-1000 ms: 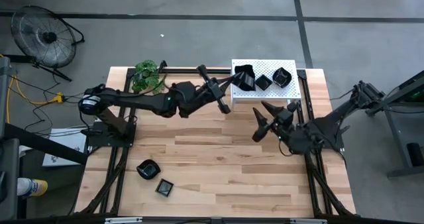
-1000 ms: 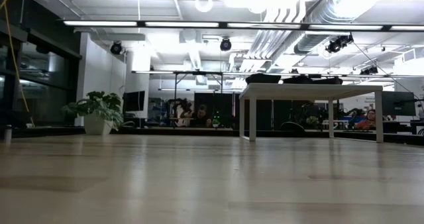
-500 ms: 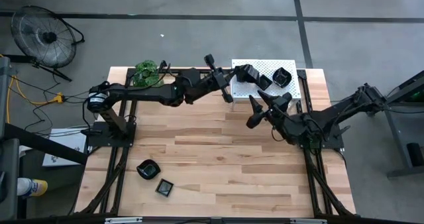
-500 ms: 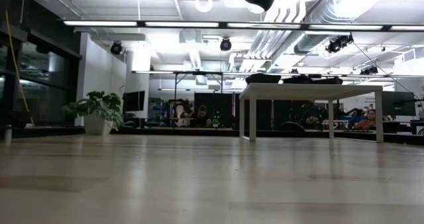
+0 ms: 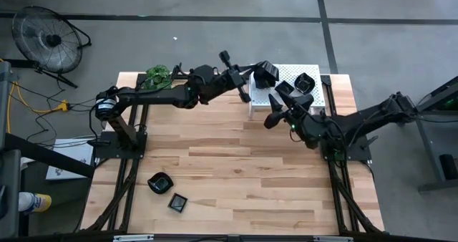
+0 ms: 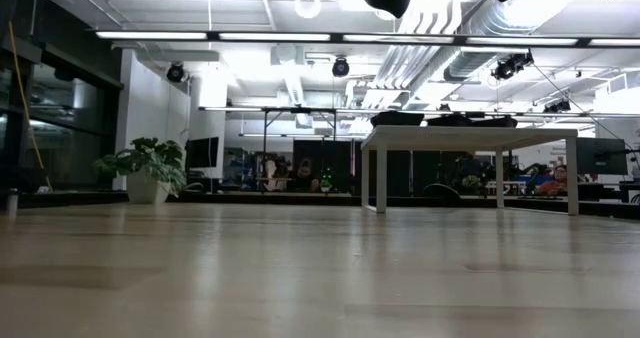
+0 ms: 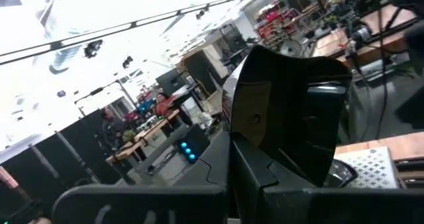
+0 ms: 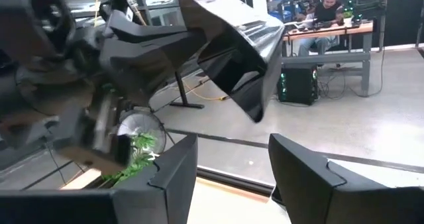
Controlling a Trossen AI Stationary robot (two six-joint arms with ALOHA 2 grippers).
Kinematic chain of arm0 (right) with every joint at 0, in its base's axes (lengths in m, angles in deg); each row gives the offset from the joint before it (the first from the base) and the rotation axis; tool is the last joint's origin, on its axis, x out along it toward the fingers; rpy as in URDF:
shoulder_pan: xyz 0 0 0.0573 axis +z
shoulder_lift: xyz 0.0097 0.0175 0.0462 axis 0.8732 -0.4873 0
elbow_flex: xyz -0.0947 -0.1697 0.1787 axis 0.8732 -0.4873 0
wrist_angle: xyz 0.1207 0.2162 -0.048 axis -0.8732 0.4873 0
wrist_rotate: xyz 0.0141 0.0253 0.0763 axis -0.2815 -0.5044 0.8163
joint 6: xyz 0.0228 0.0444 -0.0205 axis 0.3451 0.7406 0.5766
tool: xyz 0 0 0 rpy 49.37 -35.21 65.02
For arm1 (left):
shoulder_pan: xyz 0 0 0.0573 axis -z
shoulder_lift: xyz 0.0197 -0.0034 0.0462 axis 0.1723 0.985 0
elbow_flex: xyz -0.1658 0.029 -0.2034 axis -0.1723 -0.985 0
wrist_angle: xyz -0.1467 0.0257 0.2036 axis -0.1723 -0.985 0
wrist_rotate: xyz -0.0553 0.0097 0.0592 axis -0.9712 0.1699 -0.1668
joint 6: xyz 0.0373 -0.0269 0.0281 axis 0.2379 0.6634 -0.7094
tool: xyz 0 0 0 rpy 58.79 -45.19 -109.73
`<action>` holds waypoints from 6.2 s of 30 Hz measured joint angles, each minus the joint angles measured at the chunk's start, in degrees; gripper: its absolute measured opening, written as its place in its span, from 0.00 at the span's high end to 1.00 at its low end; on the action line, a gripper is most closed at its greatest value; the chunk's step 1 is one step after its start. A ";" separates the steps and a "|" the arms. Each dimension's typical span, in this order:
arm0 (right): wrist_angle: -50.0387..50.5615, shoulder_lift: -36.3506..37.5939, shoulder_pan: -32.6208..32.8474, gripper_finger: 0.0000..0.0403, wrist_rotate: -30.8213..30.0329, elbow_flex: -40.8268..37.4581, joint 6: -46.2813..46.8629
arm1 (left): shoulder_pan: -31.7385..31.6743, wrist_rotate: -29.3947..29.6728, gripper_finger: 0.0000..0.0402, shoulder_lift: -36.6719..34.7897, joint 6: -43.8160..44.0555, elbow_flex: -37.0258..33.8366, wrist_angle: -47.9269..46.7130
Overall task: Pick & Place Mini shaped plates
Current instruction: Stack the distorted square plate on top of the distorted square plate on the shelf
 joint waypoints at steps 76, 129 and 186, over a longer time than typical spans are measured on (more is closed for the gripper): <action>-6.64 0.00 -10.59 0.98 7.53 0.00 2.69 | -0.05 -5.75 1.00 -0.09 -11.77 0.00 1.61; -7.12 -0.02 -10.54 1.00 6.83 0.00 2.56 | -0.08 -1.79 0.59 -1.11 -12.42 -0.06 -6.12; 21.06 0.74 -48.85 1.00 73.86 0.00 43.18 | -21.06 -28.13 0.58 -17.97 -10.74 0.00 -44.29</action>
